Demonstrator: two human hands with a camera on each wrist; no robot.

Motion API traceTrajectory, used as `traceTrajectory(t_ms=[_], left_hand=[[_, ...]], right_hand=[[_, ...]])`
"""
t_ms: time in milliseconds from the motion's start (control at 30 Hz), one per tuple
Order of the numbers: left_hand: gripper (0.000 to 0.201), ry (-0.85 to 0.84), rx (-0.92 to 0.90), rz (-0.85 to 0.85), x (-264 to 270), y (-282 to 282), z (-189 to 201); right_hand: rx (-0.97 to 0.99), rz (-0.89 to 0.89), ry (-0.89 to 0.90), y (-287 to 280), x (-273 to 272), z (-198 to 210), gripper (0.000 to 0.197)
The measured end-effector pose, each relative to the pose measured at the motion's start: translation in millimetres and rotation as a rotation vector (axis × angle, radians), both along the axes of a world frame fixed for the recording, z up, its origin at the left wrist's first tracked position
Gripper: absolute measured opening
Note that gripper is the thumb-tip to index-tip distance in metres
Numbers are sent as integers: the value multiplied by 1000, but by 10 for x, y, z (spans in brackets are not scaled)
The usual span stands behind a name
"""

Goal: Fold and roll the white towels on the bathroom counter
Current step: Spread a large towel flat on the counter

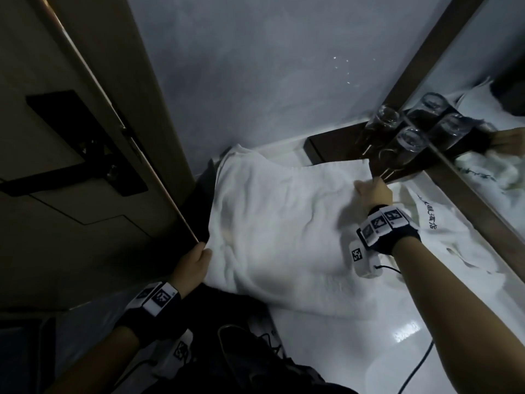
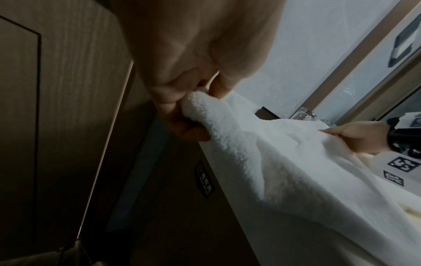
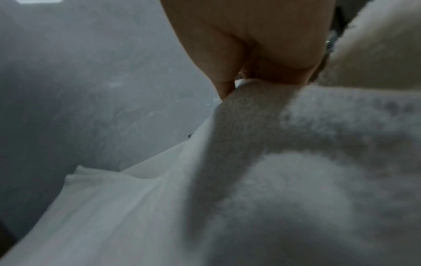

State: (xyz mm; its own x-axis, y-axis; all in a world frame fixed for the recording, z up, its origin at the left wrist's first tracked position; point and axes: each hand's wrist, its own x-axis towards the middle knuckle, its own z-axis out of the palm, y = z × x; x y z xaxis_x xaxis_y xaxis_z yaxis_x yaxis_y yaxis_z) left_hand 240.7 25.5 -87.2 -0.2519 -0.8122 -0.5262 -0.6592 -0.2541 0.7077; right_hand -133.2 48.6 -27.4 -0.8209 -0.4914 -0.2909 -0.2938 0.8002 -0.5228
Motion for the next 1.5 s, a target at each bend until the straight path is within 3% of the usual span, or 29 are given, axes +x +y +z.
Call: traceTrajectory(t_ms=[100,200,433,600,700,833,967,1033,1100,1233,1400,1500], left_hand=[[18,-60,-28,-17,28,-6,31],[20,-76,4,-1,86,-9,24],[22,-154,46,57,308,26,-34],[29,-151,4,13,325,65,-10],[23,-131,3,-5,269,112,1],[18,-59,4,-32,186,199,-4],[37,10,-31,-119,116,334,-8],[36,35,-55,-130,93,403,-16],[31,102,-43,-84,84,457,-12],[32,144,-65,-28,104,485,59],[33,48,-175,-30,122,383,188],[36,-39,-209,42,245,342,199]], right_hand=[[3,81,75,50,-60,68,31],[104,175,40,100,-181,114,33],[-44,90,169,106,-377,125,23],[-68,120,92,316,-138,103,59],[-207,99,169,601,148,82,48],[-315,202,165,1068,477,-38,32],[-231,158,165,1455,720,-210,42],[-104,142,52,1619,798,-298,48],[10,172,-137,1763,840,-371,40],[-68,117,-333,2006,861,-428,48],[-118,131,-366,2049,854,-350,33],[47,196,-178,2052,849,-309,40]])
